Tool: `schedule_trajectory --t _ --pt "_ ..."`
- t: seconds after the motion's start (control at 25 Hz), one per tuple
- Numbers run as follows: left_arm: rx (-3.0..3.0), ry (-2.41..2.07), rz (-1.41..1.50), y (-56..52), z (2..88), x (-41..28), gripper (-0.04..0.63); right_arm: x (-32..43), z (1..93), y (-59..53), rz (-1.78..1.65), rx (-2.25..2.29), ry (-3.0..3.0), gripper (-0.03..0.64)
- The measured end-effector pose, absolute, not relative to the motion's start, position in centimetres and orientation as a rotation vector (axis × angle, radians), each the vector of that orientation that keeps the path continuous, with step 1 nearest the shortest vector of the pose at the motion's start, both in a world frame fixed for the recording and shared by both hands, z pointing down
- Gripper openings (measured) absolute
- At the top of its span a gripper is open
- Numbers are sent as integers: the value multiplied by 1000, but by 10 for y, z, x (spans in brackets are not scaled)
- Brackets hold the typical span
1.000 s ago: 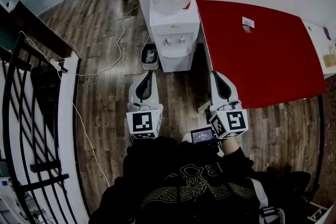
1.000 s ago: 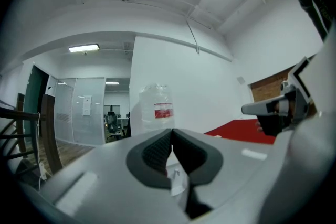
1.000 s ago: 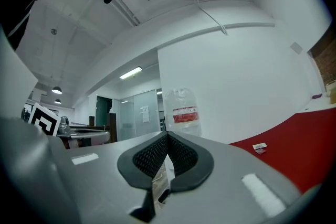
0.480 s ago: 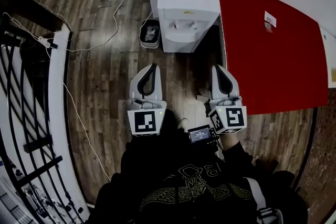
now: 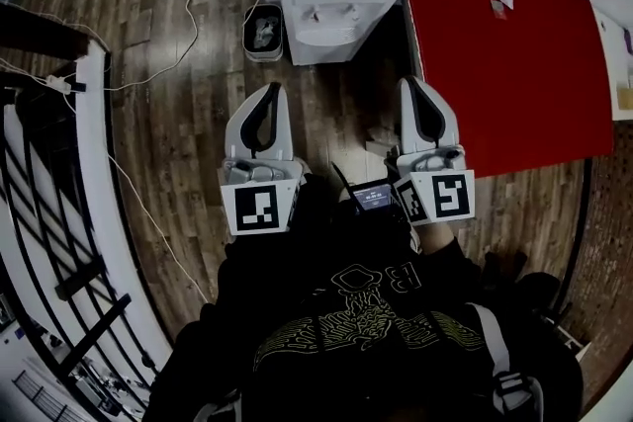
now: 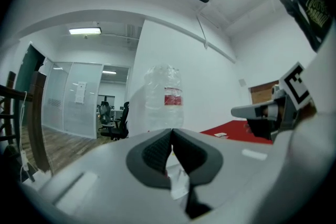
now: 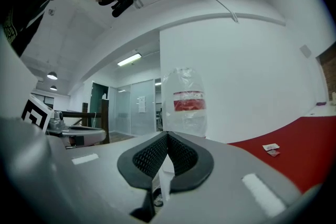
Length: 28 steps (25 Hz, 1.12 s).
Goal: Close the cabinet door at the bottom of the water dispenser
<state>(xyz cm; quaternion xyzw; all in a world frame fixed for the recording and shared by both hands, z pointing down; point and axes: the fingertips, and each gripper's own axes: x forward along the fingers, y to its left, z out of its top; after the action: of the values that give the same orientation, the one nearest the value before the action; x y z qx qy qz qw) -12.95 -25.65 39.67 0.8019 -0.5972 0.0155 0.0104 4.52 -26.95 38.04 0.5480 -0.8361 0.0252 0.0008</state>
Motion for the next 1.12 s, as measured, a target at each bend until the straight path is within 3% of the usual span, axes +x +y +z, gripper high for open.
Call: schedule_trajectory --t 1.12 --pt "2622 -1887 -74 -248 338 -99 6 95 325 -244 -30 1842 -2624 -2"
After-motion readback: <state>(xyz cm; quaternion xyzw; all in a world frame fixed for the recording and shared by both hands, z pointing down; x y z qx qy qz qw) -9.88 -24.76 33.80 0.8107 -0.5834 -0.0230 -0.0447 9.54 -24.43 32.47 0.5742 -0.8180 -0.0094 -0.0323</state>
